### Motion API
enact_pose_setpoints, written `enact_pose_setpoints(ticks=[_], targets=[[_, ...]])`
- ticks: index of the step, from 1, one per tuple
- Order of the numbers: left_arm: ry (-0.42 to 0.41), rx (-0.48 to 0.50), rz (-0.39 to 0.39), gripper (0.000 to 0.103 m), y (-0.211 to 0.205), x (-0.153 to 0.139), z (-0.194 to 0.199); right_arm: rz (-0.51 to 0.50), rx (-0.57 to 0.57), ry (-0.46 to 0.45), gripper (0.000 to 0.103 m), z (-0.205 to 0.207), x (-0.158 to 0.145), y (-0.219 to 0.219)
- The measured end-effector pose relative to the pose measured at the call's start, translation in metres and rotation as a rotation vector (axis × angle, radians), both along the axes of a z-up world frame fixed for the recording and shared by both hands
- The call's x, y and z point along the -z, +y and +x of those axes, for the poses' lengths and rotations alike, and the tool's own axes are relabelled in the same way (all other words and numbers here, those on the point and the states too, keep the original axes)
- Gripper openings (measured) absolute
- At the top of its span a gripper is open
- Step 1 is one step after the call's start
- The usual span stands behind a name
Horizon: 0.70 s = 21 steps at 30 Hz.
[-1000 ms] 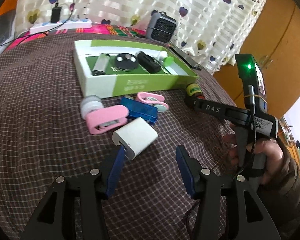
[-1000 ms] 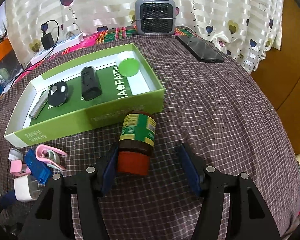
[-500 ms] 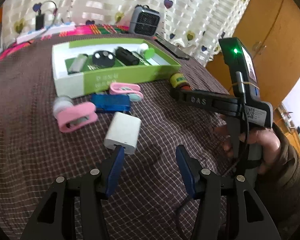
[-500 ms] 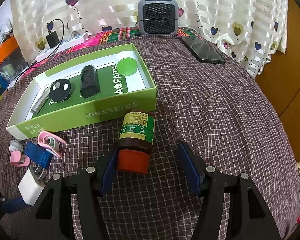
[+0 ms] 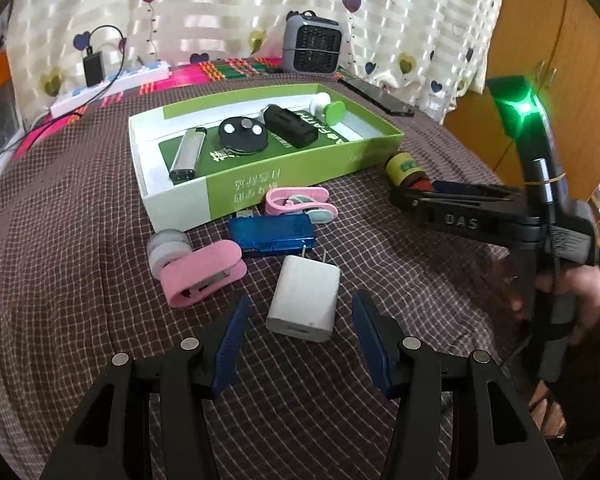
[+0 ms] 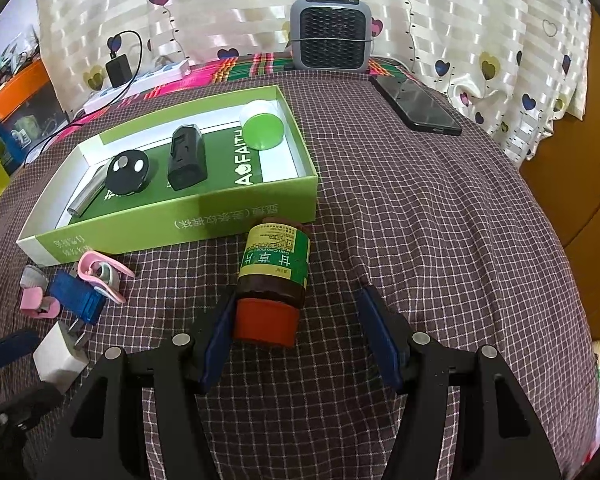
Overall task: Organize rigid objects
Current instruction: 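Close the right gripper on the red-capped brown jar while the left gripper grasps the white charger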
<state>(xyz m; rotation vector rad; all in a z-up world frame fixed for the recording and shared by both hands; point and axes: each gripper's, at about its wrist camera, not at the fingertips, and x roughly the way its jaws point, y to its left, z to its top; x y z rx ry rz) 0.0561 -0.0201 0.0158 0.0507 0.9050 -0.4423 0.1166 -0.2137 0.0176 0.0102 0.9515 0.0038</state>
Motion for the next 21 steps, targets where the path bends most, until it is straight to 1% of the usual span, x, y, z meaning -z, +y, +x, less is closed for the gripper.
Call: enact_pose_setpoints(ticks=[3,8,18,20,21], targets=[[0.001,0.016,0.031,0.053,-0.007,0.004,0.004,-0.001,-0.011,-0.002,0.061,0.0,0.0,0.0],[-0.015,0.0,0.078,0.053,-0.014,0.006,0.008,0.002,-0.03,-0.003,0.061,0.002,0.0,-0.002],[-0.022,-0.009,0.076,0.052,-0.014,0.008,0.008,0.003,-0.053,-0.007,0.062,0.002,0.002,-0.004],[-0.024,-0.015,0.073,0.051,-0.013,0.008,0.008,0.003,-0.052,-0.012,0.062,0.001,0.003,-0.004],[-0.025,-0.019,0.073,0.048,-0.013,0.008,0.008,0.005,-0.052,-0.013,0.062,0.001,0.003,-0.004]])
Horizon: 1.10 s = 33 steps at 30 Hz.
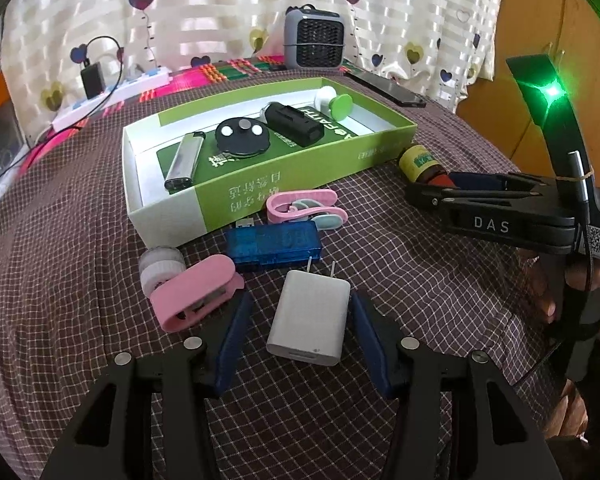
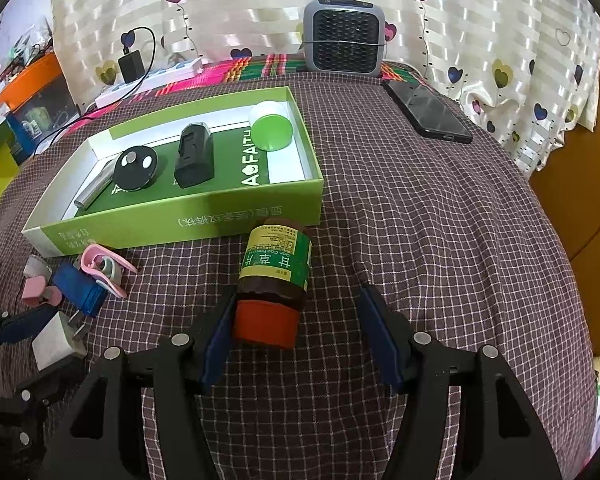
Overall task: Organize rigid objects
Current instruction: 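Close the right gripper on the red-capped brown jar while the left gripper grasps the white charger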
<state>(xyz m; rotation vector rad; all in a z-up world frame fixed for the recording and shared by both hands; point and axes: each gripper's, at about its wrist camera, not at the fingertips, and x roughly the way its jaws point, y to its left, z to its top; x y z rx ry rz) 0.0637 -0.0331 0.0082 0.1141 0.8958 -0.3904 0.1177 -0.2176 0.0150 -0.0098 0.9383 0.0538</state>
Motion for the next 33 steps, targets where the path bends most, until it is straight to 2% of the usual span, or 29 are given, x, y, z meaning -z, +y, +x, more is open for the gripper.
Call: enact_pose_setpoints(ticks=[4,6,11,23,33], targets=[[0.002,-0.001,-0.013,0.035,0.002,-0.001,-0.001,0.002,0.002,-0.006,0.062,-0.001,0.0,0.0],[0.002,-0.001,-0.013,0.034,0.002,-0.001,-0.001,0.006,0.003,-0.009,0.062,-0.001,0.0,0.0],[0.001,-0.005,-0.018,0.033,0.002,-0.001,-0.002,0.013,0.01,-0.015,0.058,-0.002,0.0,-0.003],[0.001,-0.007,-0.021,0.033,0.002,-0.001,-0.003,0.018,0.039,-0.023,0.035,-0.003,-0.002,-0.01],[0.002,-0.014,-0.028,0.033,0.003,-0.002,-0.004,0.03,0.039,-0.025,0.033,-0.003,-0.003,-0.012]])
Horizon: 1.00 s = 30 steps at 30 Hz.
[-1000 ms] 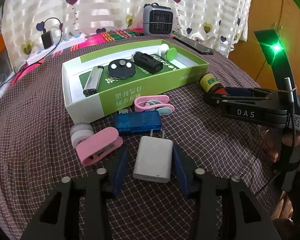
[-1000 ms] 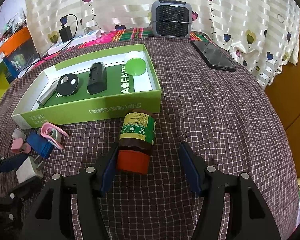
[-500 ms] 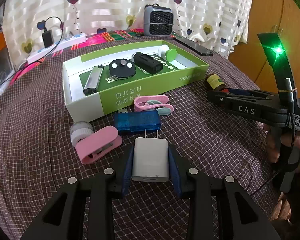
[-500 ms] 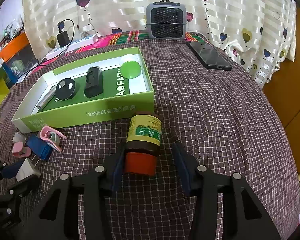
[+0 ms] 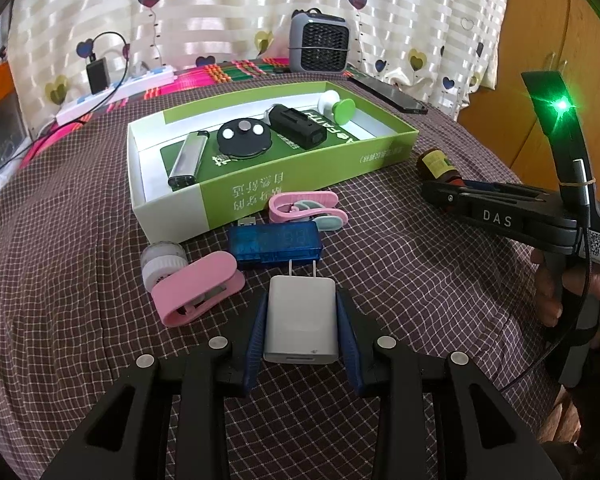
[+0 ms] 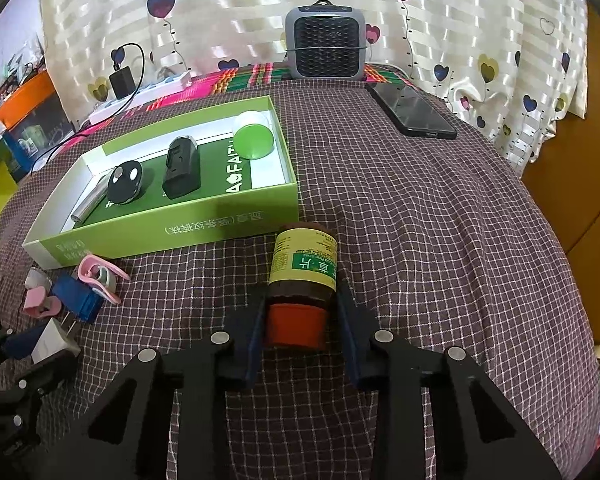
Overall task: Organize rigid objects
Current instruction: 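Close the right gripper on the red-capped brown jar while the left gripper grasps the white charger, then carry the jar with the right gripper into the box while the left gripper carries the charger there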
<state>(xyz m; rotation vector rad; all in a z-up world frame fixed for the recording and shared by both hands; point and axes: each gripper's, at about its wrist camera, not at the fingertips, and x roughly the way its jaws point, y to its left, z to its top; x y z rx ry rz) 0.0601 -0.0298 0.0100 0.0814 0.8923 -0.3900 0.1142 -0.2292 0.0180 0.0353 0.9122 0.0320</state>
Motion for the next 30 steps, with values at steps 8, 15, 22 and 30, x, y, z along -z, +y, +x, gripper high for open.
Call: enact_pose_setpoints(ticks=[8,15,22,30], targets=[[-0.006,0.0,-0.001,0.032,-0.003,-0.003,-0.001,0.0,-0.017,-0.011,0.033,-0.004,-0.001,0.0],[-0.03,0.002,0.008,0.032,-0.008,-0.01,-0.007,-0.001,-0.034,-0.033,0.033,-0.01,-0.005,0.001],[-0.063,0.015,0.008,0.032,-0.014,-0.022,-0.013,-0.003,-0.063,-0.055,0.033,-0.016,-0.012,0.003],[-0.091,0.011,0.006,0.032,-0.015,-0.034,-0.013,0.004,-0.082,-0.068,0.033,-0.019,-0.02,0.005]])
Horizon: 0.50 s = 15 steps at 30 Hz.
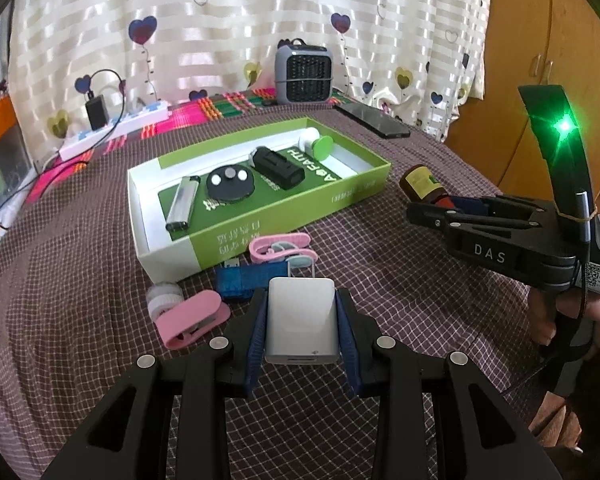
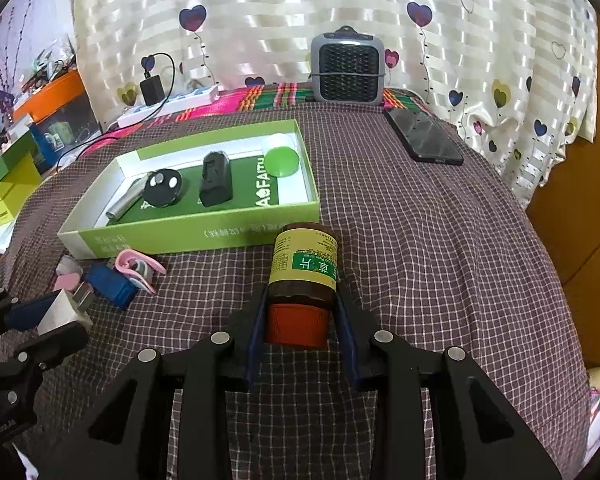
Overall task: Organize rigid objects
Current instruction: 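Carry the jar with the right gripper into the box while the left gripper carries the charger there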
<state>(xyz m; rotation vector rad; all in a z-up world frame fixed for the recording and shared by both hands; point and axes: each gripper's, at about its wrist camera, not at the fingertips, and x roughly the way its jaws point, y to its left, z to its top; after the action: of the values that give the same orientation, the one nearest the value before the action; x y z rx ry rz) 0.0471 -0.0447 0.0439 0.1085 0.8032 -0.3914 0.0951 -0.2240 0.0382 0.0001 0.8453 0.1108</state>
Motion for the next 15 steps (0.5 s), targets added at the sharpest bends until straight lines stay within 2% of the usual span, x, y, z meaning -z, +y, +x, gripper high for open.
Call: enact_pose_setpoints(ticks=[15], targets=[[-0.028,-0.024,-0.032,0.032,0.016,-0.022,0.021,0.003,-0.069,-0.032,0.033,0.009,-0.027,0.013]])
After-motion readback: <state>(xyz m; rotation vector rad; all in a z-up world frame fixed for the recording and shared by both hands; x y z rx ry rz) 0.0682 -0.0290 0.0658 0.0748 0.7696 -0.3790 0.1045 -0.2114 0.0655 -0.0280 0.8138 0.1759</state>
